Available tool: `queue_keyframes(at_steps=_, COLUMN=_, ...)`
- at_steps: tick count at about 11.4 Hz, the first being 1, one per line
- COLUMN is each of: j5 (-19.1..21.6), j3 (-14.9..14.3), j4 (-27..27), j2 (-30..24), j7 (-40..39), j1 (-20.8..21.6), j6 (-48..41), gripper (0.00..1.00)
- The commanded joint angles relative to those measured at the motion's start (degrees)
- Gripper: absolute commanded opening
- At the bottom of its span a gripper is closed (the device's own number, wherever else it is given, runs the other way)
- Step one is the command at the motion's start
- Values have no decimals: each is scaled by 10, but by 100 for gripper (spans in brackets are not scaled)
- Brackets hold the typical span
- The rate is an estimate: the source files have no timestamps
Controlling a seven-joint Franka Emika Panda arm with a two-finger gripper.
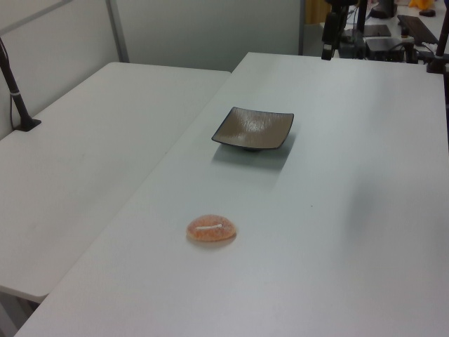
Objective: Bread is placed on a ceramic plate
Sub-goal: 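Move the gripper in from above toward the table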
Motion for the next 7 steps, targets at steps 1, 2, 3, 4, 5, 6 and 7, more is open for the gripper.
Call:
queue_keyframes(at_steps=1, j5=6, j3=-2, j4=-3, j2=27, j7=-12, j1=27, j6=15, gripper=100)
queue_keyframes(at_steps=2, j5=11, j3=-1, j4=3, j2=37, j7=-9, j1=30, j6=27, gripper=100)
queue_keyframes(at_steps=3, j5=13, j3=-1, j4=6, j2=44, j7=-4, j1=46, j6=54, gripper=100)
queue_keyframes(at_steps=4, j5=14, j3=-1, j4=21, j2=64, j7=1, j1=58, j6=74, gripper=100)
queue_keyframes(at_steps=5, j5=13, j3=-1, j4=50, j2=93, j7=29, j1=78, j6=80, gripper=100)
queue_keyframes(at_steps=6, j5=10, j3=0, j4=78, j2=120, j7=63, j1=99, j6=95, gripper=100)
queue_keyframes(at_steps=7, j5=6, j3=10, j4=89, j2=139, j7=83, j1=115, j6=123, gripper=100)
